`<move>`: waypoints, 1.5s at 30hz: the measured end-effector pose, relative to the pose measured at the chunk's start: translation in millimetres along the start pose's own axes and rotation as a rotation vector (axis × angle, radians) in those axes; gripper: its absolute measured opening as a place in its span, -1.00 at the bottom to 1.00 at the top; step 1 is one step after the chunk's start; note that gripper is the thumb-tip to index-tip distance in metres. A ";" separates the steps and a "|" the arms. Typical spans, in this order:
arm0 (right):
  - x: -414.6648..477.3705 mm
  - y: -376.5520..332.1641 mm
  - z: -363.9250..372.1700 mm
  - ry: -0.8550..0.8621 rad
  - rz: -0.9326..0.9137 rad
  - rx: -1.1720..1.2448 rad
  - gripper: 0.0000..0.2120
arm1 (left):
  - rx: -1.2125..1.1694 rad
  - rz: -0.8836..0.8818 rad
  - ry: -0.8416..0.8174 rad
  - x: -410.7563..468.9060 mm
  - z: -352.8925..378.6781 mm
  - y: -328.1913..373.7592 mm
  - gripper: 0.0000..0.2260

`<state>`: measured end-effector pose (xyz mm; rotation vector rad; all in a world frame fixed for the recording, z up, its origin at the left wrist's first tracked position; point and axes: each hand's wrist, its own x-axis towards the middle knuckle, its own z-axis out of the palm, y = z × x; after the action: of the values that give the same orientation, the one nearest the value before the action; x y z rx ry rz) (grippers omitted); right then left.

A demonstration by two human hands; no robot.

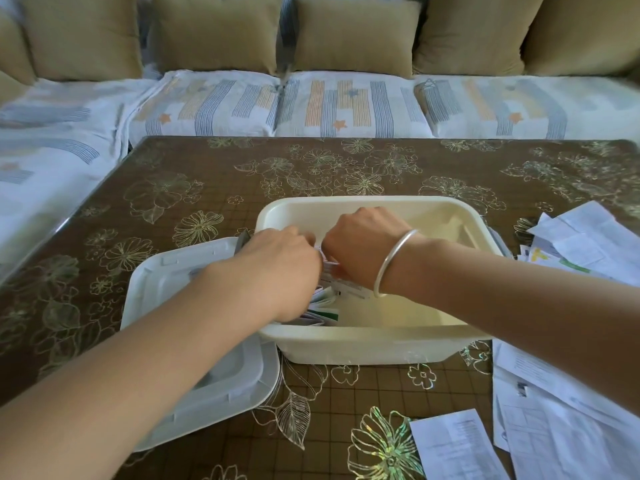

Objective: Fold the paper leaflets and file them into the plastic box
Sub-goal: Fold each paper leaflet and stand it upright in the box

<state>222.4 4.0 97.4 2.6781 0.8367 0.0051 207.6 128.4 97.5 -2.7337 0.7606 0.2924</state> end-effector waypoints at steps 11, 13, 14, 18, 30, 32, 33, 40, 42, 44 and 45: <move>27.8 -9.2 23.2 -0.020 0.076 0.332 -0.89 | -0.044 0.050 -0.013 -1.4 1.9 -6.4 -0.74; 28.4 -5.3 22.2 -0.005 0.083 0.422 -0.87 | -0.126 0.043 0.038 -4.3 -2.3 -11.4 -0.75; 27.8 -3.4 21.0 -0.008 0.086 0.465 -0.83 | -0.163 0.042 0.074 -6.3 -5.2 -15.3 -0.75; 26.0 3.3 24.8 -0.067 0.117 0.656 -0.84 | -0.330 -0.001 0.251 -16.5 -17.3 -30.7 -0.60; -56.0 20.3 -17.3 0.311 0.264 0.882 -0.88 | -0.619 0.016 0.539 -48.9 -7.5 -7.7 -0.64; -92.1 17.8 -22.3 0.433 0.327 0.945 -0.86 | -0.659 0.031 0.627 -56.3 -5.3 5.4 -0.63; -110.0 15.9 -21.6 0.489 0.359 0.996 -0.85 | -0.688 0.033 0.677 -60.8 -4.7 12.1 -0.64; -220.7 -26.0 51.5 0.458 0.737 1.141 -0.82 | -0.936 0.036 0.845 -112.6 16.3 76.5 -0.73; -236.6 -44.9 77.7 0.294 0.809 1.043 -0.82 | -0.996 0.030 0.694 -123.5 37.1 104.9 -0.73; -245.1 -60.0 92.5 0.204 0.876 0.944 -0.87 | -0.998 -0.004 0.556 -132.1 61.8 134.5 -0.75; -247.0 -64.8 95.4 0.187 0.901 0.931 -0.88 | -0.990 -0.043 0.512 -134.9 74.1 146.9 -0.76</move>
<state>-8.0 -112.7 10.4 3.7077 -0.5743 0.1017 7.8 95.9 31.9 -3.8453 0.8184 -0.1000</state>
